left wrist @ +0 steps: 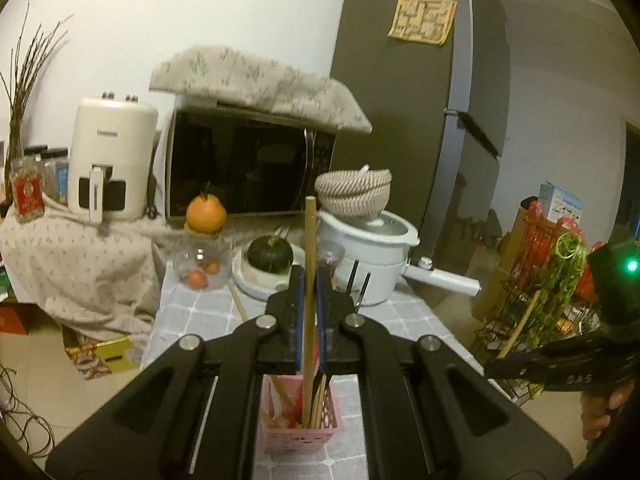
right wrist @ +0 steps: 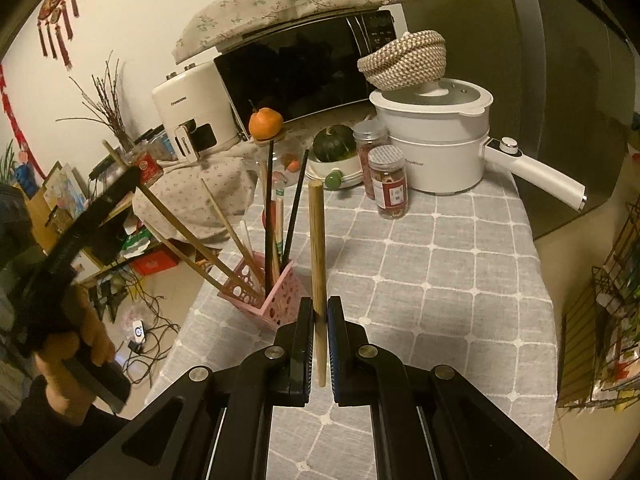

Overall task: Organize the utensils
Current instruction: 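Lift both wooden chopsticks toward the pink basket with both tools, then drop the wooden chopstick into the basket with the left tool while the right tool lowers its chopstick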

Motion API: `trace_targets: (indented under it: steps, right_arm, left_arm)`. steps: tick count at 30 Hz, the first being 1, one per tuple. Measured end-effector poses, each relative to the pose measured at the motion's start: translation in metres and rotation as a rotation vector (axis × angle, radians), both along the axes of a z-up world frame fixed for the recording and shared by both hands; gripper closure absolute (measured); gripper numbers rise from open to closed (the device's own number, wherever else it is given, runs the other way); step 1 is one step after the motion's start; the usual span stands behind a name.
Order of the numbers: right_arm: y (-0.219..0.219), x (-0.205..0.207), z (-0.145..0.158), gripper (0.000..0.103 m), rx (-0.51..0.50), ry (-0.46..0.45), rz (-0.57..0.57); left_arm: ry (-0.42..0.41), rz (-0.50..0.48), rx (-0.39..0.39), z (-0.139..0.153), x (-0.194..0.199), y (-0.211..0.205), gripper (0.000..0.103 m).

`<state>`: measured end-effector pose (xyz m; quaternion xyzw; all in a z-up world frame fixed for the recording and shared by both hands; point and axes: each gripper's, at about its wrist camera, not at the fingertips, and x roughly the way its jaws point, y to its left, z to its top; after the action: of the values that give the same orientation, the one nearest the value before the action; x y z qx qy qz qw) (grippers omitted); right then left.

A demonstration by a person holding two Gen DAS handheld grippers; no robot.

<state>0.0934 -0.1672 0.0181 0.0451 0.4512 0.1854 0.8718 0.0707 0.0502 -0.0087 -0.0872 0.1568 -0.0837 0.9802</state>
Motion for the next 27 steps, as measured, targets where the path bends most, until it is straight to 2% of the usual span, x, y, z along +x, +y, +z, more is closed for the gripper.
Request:
trace_targets:
  steps: [8, 15, 17, 19, 24, 27]
  right_arm:
    - [-0.002, 0.0, -0.002, 0.096, 0.009, 0.004, -0.007]
    - [0.0, 0.0, 0.007, 0.096, 0.021, -0.035, -0.011]
    - [0.001, 0.0, 0.012, 0.096, 0.028, -0.049, -0.01]
    - [0.002, 0.0, 0.018, 0.096, 0.031, -0.068, -0.007]
    - [0.007, 0.002, 0.038, 0.096, 0.061, -0.115, -0.005]
    - [0.014, 0.004, 0.049, 0.096, 0.078, -0.141, 0.006]
  left_arm:
    - [0.102, -0.012, 0.036, -0.019, 0.021, -0.006, 0.097]
    - [0.157, -0.004, 0.046, -0.029, 0.036, -0.007, 0.094]
    - [0.175, -0.011, 0.052, -0.028, 0.038, -0.007, 0.068]
    - [0.166, 0.0, 0.055, -0.024, 0.036, -0.008, 0.057]
    - [0.215, -0.005, 0.035, -0.012, 0.028, -0.003, 0.045]
    - [0.257, 0.024, 0.036, -0.005, 0.017, 0.005, 0.035]
